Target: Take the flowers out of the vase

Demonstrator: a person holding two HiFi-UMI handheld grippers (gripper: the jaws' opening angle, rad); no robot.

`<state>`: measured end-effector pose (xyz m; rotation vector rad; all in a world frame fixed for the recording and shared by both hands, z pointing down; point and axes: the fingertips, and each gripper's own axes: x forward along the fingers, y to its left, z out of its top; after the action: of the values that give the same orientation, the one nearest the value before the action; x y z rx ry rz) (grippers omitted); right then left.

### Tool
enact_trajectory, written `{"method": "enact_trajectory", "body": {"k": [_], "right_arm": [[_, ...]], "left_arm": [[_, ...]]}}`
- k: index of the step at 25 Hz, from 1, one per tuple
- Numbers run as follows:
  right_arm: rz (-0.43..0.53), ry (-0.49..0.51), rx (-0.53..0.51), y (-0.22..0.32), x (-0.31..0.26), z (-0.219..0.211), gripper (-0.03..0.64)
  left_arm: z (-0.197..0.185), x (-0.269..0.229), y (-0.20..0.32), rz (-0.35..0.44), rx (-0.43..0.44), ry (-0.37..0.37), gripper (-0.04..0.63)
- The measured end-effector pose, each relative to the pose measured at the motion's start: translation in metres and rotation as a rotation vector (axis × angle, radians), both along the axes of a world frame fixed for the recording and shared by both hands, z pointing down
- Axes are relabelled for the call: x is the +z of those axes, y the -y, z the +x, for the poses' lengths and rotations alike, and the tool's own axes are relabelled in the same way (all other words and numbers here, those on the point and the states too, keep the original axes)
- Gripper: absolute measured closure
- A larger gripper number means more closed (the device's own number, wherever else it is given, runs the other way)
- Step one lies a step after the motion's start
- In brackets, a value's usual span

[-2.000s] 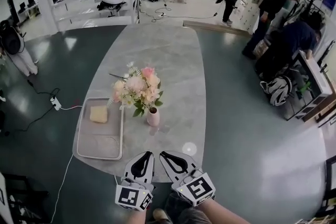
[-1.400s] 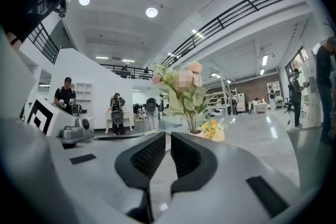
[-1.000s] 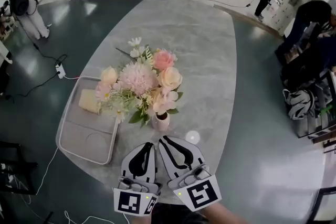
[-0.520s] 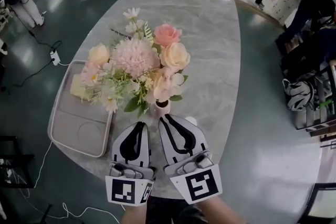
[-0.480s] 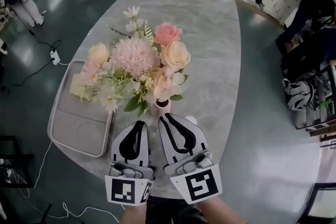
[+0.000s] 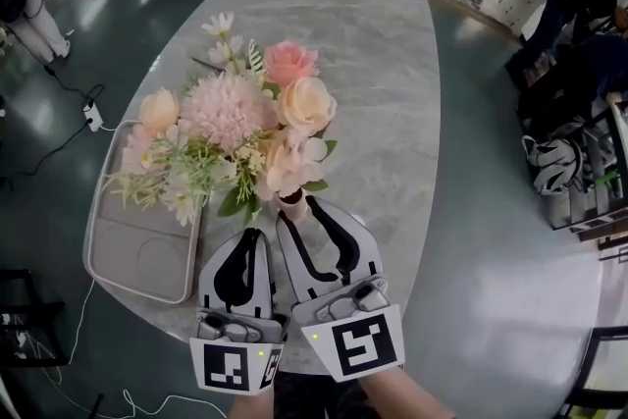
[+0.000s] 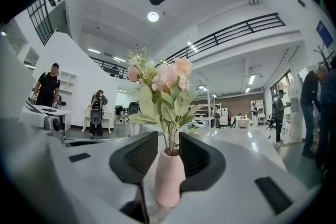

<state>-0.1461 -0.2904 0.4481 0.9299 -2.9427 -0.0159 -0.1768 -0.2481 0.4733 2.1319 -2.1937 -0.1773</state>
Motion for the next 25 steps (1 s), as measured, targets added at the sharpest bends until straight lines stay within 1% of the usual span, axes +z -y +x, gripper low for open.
{"method": "enact_trajectory", "body": {"k": [6,11,17,22,24,25], "right_arm": [[0.006,-0.056,0.037,0.008,0.005,-0.01,0.471],[0.005,-0.119,0.066,0.015,0.011,-0.019,0.471],[0.014,-0.146,0.098,0.021,0.011,-0.024,0.471],[0.026,-0.17,0.093,0.024,0.012,-0.028,0.475],[0.034,-0.172,0.092,0.024,0.011,-0.028,0.504],[0.036,-0.169,0.091,0.024,0.011,-0.028,0.507]], "left_arm": [[-0.001,0.002,-0.004,0.006,-0.008,-0.005,0.565],[-0.003,0.008,-0.008,-0.003,-0.014,-0.011,0.565],[-0.003,0.008,-0.01,-0.003,-0.007,-0.016,0.565],[-0.003,0.007,-0.011,-0.001,-0.008,-0.02,0.565],[-0.003,0.006,-0.011,-0.003,-0.008,-0.022,0.565],[-0.003,0.006,-0.011,-0.004,-0.008,-0.022,0.565]]}}
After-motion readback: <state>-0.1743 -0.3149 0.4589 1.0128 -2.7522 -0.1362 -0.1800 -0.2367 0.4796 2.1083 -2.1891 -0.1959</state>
